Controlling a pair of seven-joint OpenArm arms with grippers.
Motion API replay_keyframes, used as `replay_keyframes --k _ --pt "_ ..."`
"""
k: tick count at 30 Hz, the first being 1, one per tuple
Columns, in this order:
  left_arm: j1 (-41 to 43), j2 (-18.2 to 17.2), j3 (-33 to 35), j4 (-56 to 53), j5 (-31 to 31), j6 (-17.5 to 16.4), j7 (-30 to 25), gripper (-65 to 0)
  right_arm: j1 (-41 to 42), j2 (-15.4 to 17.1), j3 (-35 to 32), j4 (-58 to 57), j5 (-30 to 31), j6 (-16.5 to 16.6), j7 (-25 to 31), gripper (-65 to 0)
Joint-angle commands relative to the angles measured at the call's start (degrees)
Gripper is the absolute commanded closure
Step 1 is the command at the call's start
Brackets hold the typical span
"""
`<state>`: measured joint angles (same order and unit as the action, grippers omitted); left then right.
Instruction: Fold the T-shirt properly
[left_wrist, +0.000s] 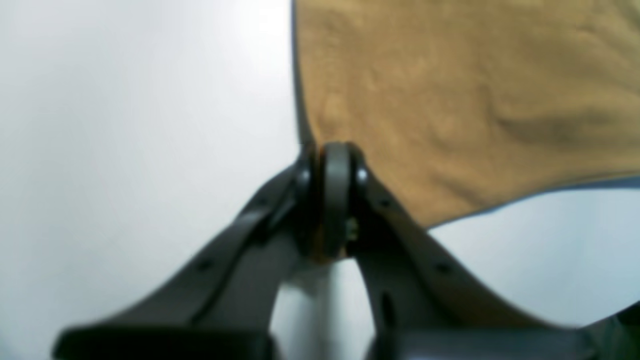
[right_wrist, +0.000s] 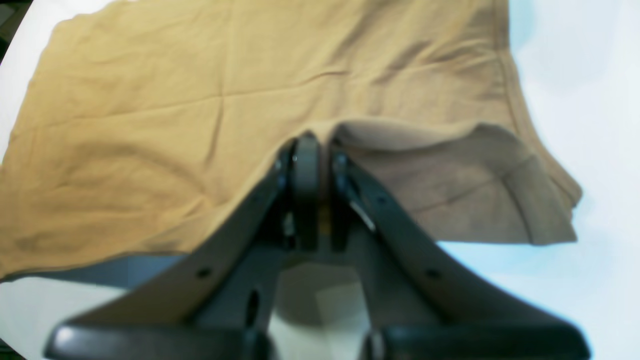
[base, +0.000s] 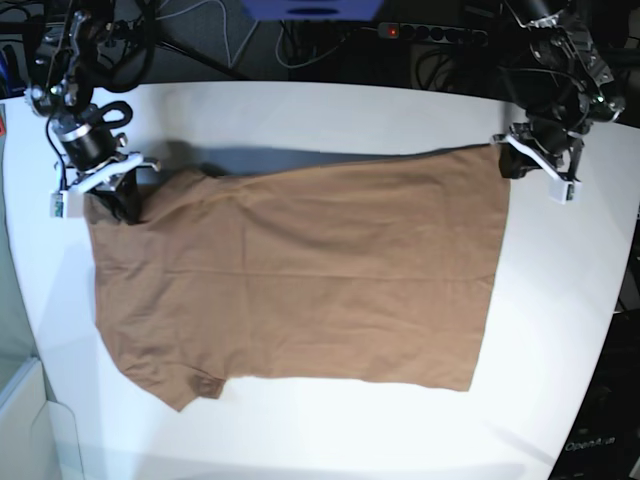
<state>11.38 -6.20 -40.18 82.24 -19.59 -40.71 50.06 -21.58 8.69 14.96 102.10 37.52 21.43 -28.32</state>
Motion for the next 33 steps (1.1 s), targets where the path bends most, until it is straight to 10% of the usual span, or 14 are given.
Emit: replay_keyframes --k 1,12,33 --pt "0.71 0.44 0.23 -0.61 5.13 0.84 5.72 -3.2 0.35 0.59 0.29 0.97 0.86 0.33 1.55 -0.6" --pt "-0.61 0.26 0.23 -0.52 -7.70 1.54 5.80 -3.3 0.35 0.85 0.20 0.97 0.86 0.33 1.46 -0.6" --pt "-12.65 3.34 -7.51 10.82 -9.72 1.63 21.72 -3.2 1.85 0.94 0.20 0.88 0.86 0.33 1.46 -0.6"
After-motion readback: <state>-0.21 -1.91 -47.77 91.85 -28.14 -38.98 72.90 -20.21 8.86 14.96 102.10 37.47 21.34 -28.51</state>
